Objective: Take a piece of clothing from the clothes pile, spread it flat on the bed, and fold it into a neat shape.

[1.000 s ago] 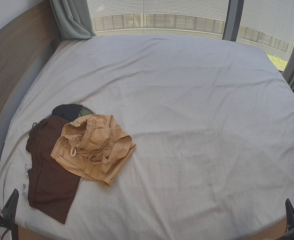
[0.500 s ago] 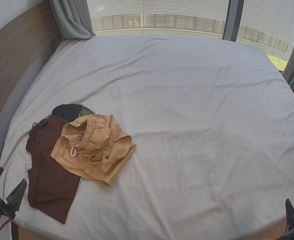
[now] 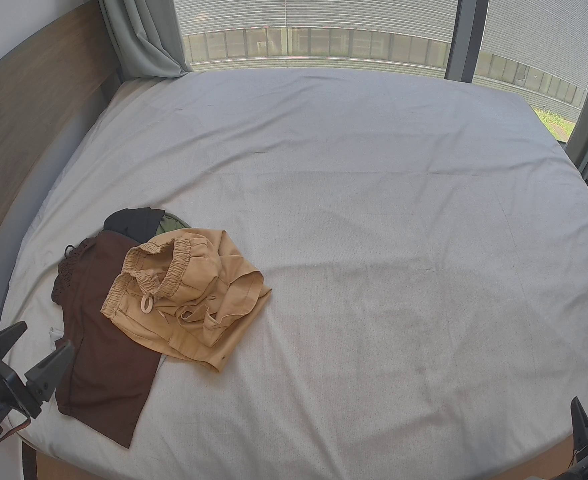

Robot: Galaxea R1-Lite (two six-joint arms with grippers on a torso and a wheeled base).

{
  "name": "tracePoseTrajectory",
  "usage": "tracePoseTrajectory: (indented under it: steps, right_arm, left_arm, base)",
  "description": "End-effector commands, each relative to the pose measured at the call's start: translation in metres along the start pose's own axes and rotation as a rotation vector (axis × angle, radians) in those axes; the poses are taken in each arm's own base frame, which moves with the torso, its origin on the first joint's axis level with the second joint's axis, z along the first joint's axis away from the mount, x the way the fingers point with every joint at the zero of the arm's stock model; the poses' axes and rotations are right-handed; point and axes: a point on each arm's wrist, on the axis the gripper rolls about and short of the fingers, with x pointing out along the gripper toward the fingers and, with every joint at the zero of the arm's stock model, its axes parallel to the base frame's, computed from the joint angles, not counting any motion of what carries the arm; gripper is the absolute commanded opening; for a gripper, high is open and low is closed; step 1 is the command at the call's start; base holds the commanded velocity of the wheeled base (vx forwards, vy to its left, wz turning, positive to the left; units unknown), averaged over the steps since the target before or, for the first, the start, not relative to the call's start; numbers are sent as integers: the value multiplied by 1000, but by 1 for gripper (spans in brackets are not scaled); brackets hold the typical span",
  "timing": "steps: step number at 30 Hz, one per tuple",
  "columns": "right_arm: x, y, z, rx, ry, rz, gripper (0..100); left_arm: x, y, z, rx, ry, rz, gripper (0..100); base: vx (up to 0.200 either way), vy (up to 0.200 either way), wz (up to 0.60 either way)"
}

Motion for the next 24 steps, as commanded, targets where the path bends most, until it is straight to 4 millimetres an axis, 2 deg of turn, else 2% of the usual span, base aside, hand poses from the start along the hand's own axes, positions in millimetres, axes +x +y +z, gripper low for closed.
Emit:
tracePoseTrajectory:
  steps: [1,9,11,13,24]
  right_arm:
    - [0,0,-5,0,1,2,100]
    - [0,0,-5,0,1,2,100]
    - [0,0,-5,0,1,2,100]
    - [0,0,-5,0,3,2,100]
    - [0,0,-5,1,1,2,100]
  left_arm:
    - [21,-2,8,-8,75,-40,100]
    - [51,-3,14,-68,131,-112,100]
    - [52,-3,14,-71,133,-113,100]
    - [70,-2,20,-121,140,-139,100]
    - [116,-1,25,-162,183,-186,100]
  base:
    - [0,0,0]
    - [0,0,0]
    - [0,0,0]
    - [0,0,0]
    - [0,0,0]
